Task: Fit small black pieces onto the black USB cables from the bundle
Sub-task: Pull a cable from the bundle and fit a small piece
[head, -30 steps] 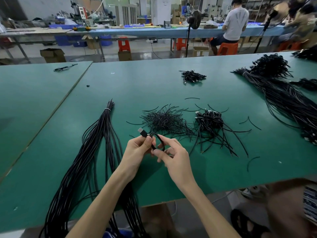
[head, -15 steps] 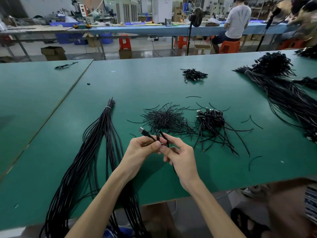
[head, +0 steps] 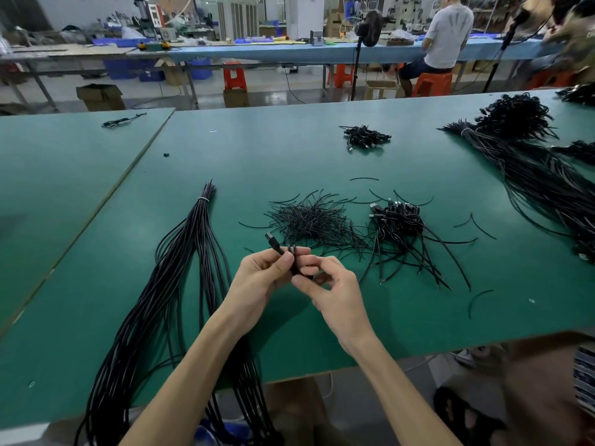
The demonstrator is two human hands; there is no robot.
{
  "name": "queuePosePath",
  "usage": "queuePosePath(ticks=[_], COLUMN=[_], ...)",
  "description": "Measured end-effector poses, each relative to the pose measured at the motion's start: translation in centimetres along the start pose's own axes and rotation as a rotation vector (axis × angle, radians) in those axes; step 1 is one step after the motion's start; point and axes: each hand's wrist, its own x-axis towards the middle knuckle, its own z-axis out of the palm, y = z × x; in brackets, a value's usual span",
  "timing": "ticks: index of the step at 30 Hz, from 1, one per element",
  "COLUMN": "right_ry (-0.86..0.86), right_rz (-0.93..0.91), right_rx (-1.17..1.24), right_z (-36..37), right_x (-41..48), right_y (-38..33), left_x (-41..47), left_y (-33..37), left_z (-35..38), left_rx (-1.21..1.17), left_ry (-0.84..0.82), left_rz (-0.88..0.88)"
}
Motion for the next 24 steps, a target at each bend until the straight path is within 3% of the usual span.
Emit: queuePosePath(ticks=[3,7,12,18,24], right_ry=[-0.011,-0.098,-0.137,-0.126,-0.102], right_rz=[-0.022,0.036,0.005,0.080,0.062], right_rx=[-0.044,-0.058,-0.073,0.030,-0.049], right_z=[0.0,0.4,0.2,0.5,0.8], right_x=[0.0,-0.3,-0.5,-0.4,-0.5], right_y=[-0.1,-0.2,0.0,-0.4,-0.8], left_x=[0.1,0.4,0.5,0.4,0.0], left_y=[-0.1,0.6,0.9,0.7,0.5], left_z=[0.1,-0.6,-1.2,-0.7,0.0], left_rx=[-0.029,-0.262,-0.365,-0.276,-0.062], left_ry=[0.037,0.182,0.196,0.235,0.113], left_rz=[0.047,0.086,0.038,0.046,0.026])
